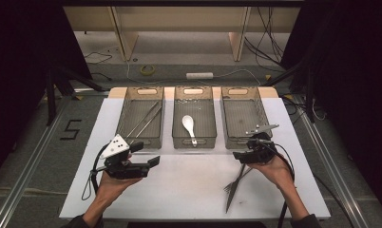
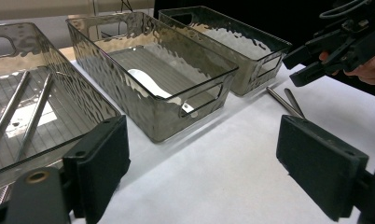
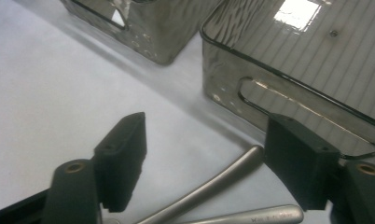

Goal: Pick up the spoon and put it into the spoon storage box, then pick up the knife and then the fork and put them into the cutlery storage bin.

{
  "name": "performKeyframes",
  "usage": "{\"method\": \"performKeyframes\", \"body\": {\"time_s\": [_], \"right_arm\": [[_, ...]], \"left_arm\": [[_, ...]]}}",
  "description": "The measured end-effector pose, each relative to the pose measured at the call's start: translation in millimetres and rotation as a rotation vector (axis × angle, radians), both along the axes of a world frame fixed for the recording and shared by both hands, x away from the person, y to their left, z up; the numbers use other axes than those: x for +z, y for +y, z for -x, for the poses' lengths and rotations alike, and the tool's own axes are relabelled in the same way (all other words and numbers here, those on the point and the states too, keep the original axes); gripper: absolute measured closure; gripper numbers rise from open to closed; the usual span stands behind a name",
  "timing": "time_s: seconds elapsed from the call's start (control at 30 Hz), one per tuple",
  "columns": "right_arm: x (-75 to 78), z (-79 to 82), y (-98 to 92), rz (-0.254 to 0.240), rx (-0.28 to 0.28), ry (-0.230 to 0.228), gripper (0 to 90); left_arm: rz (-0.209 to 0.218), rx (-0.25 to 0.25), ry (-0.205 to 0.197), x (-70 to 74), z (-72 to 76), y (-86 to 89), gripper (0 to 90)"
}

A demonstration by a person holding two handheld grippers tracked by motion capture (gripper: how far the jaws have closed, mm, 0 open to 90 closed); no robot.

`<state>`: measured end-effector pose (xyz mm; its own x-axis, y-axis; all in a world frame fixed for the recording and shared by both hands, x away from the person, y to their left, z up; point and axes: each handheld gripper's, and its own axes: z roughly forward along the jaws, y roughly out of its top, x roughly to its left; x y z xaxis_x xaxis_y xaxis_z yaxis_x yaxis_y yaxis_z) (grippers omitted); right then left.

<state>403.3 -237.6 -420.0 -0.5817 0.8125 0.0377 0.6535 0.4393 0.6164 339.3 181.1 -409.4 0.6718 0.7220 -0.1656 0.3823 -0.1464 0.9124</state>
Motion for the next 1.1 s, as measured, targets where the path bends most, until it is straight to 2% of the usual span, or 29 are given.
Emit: {"method": "performKeyframes", "body": {"time_s": [0.2, 0.33, 0.4, 0.5, 0.6, 0.83, 1.1], "right_arm": [[-9.3, -1.4, -4.7, 0.005, 0.008, 0.010, 39.5], [-15.9, -3.2, -7.3, 0.016, 0.015, 0.010, 49.2], [-18.8, -4.5, -8.5, 0.021, 0.039, 0.004, 55.1], [-22.6, -5.9, -8.1, 0.022, 0.054, 0.020, 61.3], [-25.7, -7.4, -8.7, 0.024, 0.055, 0.031, 64.1], [-27.4, -9.5, -9.3, 0.022, 0.061, 0.020, 73.1], [-33.4, -14.0, -9.3, 0.052, 0.072, 0.025, 84.2]], "left_arm": [[-0.007, -0.003, 0.005, 0.1, -1.5, -2.6, 16.7], [-0.006, -0.005, 0.007, -0.3, -2.3, -3.1, 16.7], [-0.005, -0.005, 0.007, -0.3, -2.4, -3.0, 16.7], [-0.004, -0.008, 0.008, -0.4, -2.0, -2.9, 16.7], [-0.002, -0.010, 0.007, -0.2, -1.0, -2.4, 16.7], [0.000, -0.011, 0.008, 0.0, -1.2, -2.8, 16.7], [-0.002, -0.014, 0.006, -0.3, -1.9, -3.3, 16.7]]}}
